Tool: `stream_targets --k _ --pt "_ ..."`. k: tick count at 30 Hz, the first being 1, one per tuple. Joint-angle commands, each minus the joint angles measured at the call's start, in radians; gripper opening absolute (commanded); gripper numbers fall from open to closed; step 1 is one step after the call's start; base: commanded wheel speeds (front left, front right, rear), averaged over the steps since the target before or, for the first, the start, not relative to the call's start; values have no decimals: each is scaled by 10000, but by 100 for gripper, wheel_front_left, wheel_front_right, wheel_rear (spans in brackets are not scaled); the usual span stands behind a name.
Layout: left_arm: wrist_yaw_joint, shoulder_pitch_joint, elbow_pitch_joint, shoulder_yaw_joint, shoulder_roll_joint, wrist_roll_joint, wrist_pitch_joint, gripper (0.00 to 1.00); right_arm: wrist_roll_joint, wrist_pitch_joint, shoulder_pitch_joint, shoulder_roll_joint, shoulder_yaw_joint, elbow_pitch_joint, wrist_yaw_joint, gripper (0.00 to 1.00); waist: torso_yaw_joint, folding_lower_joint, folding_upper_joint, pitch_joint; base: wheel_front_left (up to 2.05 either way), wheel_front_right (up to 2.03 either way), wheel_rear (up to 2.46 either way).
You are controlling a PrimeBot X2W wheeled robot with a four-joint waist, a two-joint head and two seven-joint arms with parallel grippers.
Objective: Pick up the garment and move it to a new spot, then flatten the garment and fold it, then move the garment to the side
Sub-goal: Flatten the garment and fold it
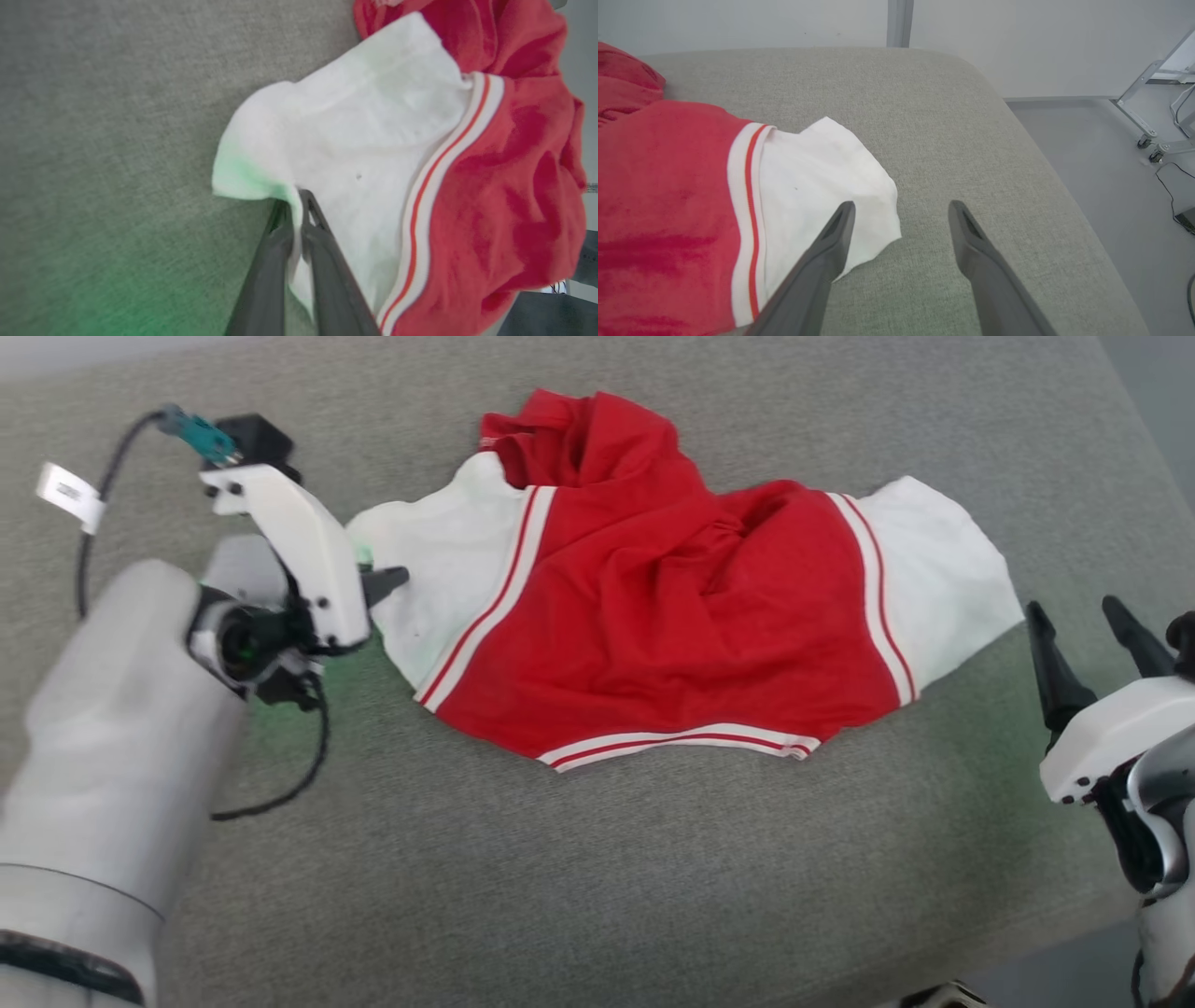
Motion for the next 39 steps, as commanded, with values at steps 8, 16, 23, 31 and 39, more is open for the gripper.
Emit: stream_targets --k 8,16,23,31,39 --pt "-24 804 -181 40 334 -438 -1613 0 -149 160 236 -270 89 -332 -7 100 1009 0 -1 -642 0 0 0" --pt "-25 2267 -103 219 1282 -378 -3252 0 -262 542 572 -435 277 -735 -7 100 1819 0 -1 -1094 0 0 0" --pt "-24 2986 -266 38 1269 -363 -3703 0 -206 818 670 -759 755 -1095 -7 100 2196 0 -1 -1207 0 0 0" --pt "158 3250 -354 -203 1224 414 -5244 100 363 1558 764 -1907 2697 -1688 -7 100 2344 0 -1 -1339 0 0 0" --pt "987 4086 -1070 -583 1036 1711 -8065 100 1422 2844 913 -3894 4938 -2531 -7 100 2730 0 -1 -1332 0 0 0"
